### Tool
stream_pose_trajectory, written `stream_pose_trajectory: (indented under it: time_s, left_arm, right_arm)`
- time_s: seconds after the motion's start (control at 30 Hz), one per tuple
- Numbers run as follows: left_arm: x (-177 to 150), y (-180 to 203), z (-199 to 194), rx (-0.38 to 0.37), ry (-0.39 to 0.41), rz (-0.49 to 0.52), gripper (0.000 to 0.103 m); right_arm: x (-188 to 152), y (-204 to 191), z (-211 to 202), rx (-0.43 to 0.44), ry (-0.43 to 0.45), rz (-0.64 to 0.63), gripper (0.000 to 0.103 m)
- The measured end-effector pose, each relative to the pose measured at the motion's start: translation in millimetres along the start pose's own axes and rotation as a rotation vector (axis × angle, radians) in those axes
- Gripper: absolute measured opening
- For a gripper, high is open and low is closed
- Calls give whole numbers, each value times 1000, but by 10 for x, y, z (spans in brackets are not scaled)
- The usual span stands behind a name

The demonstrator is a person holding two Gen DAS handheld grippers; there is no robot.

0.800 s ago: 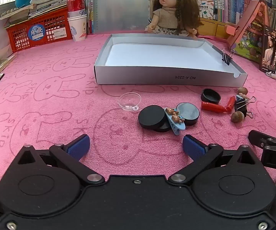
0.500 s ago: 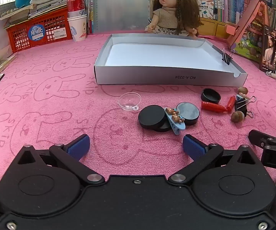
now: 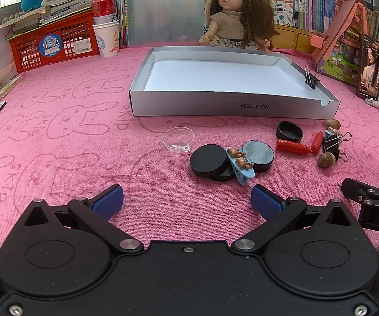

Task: Organize rigid objects

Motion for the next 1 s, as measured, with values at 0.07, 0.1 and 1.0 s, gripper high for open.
stream_pose_trajectory:
  time_s: [0.07, 0.1, 1.0]
  left_arm:
    - [0, 0, 0, 0, 0, 0, 103]
    - [0, 0, 0, 0, 0, 0, 103]
    - [-5, -9, -23, -10, 11, 14, 103]
  right_arm:
    - [0, 0, 0, 0, 0, 0, 103]
    - [1, 0, 0, 0, 0, 0, 103]
    - [-11, -2, -21, -3, 23, -1, 103]
Point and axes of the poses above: each gripper's, at about its wrist camera, not at the fingertips, and z roughly the way its jaws point, y to its right, x to its top, the point moved 8 cm from there along z, roughly the way its jaws point, and after that the axes turned 7 degrees about y, right-handed, at the moved point
